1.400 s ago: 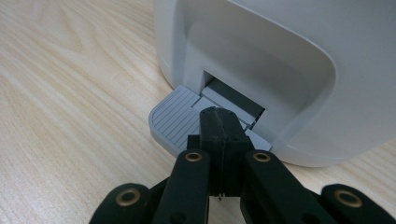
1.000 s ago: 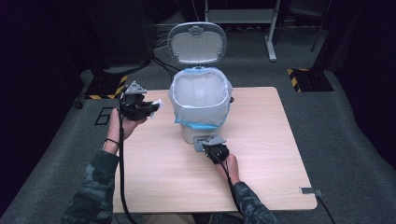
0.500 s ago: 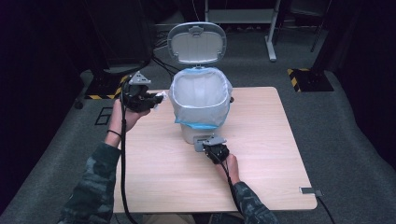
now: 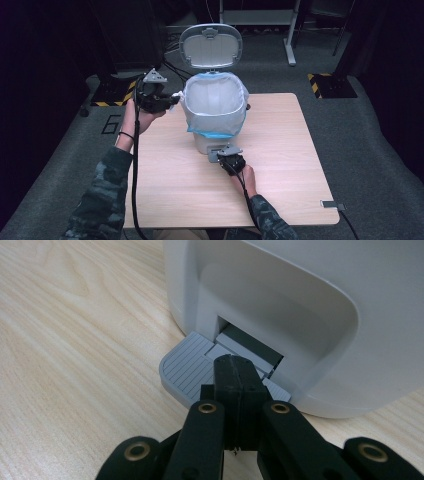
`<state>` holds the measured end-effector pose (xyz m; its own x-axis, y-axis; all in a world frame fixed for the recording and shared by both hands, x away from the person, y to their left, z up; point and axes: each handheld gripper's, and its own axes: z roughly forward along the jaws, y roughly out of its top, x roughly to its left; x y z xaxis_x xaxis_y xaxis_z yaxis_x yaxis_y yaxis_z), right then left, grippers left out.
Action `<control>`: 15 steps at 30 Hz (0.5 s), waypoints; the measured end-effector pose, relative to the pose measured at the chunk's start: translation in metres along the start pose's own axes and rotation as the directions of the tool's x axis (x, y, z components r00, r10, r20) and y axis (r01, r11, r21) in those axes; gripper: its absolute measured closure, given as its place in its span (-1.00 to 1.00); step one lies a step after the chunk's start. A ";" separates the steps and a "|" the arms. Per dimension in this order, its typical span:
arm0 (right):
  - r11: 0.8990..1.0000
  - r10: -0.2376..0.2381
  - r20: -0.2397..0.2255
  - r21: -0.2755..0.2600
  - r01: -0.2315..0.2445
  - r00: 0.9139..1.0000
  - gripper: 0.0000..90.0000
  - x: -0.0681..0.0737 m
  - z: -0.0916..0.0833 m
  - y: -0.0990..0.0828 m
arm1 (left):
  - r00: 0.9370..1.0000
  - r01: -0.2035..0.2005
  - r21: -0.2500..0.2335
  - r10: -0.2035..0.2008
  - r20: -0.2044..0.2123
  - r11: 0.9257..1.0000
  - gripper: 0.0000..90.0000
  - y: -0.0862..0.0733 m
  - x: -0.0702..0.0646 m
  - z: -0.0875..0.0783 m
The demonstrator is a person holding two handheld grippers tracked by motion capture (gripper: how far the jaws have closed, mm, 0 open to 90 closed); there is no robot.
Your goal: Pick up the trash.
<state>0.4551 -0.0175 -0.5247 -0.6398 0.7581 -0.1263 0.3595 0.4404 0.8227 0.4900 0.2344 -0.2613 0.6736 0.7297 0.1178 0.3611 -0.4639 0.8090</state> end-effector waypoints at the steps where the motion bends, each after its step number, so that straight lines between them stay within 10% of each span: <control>1: 1.000 0.000 0.000 0.000 0.000 1.000 1.00 0.000 0.000 0.000 | 1.000 0.000 0.000 0.000 0.000 1.000 0.78 0.000 0.000 0.000; 15: 1.000 0.016 -0.014 0.001 -0.016 1.000 1.00 -0.002 0.001 0.000 | 0.999 -0.021 -0.001 0.021 0.026 1.000 0.78 0.023 -0.007 0.012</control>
<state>0.4567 -0.0185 -0.5250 -0.6431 0.7585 -0.1055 0.3706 0.4288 0.8239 0.5017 0.2126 -0.2500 0.6979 0.7061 0.1198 0.3462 -0.4790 0.8067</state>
